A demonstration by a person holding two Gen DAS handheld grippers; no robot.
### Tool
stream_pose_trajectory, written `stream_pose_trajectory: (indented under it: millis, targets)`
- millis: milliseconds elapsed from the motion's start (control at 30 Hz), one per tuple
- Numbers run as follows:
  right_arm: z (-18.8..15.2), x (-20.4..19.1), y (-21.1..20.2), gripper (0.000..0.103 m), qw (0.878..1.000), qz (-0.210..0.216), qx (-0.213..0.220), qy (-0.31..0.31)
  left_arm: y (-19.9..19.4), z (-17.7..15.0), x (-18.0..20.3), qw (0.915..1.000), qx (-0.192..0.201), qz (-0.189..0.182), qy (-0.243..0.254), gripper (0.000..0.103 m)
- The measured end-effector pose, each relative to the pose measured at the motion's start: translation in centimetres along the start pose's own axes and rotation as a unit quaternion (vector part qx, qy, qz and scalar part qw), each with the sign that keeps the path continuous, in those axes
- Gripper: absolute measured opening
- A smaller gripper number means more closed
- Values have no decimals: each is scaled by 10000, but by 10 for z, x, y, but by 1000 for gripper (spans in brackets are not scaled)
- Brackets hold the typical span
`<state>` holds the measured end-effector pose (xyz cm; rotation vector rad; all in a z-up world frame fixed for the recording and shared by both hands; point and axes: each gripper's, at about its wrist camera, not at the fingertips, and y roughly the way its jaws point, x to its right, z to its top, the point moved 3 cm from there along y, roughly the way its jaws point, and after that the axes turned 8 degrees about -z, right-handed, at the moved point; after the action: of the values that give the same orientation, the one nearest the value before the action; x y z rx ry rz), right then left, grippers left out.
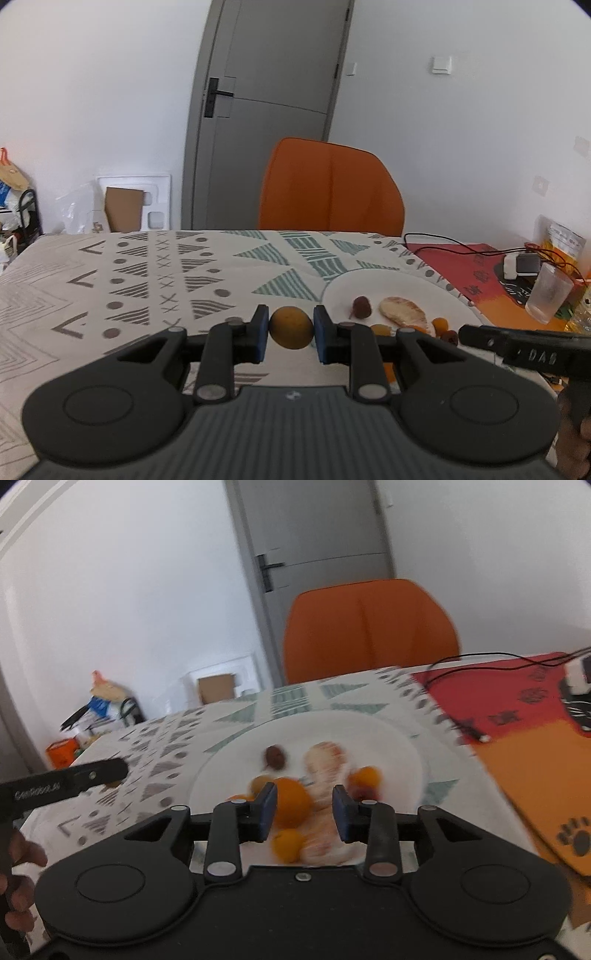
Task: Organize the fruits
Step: 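Open the left gripper over the plate while the right releases the mandarin onto it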
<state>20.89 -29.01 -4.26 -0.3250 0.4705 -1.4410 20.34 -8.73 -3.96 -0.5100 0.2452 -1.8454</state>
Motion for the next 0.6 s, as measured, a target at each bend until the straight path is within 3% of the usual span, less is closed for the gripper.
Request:
stream_pose_trajectory:
  millis: [267, 600]
  targets:
    - [4, 37, -2, 34, 9990, -264, 132, 347, 26, 0, 19, 9995, -197, -181, 182, 24]
    - [-1, 39, -2, 34, 9993, -138, 83, 339, 56, -1, 38, 9984, -375, -281, 328, 24]
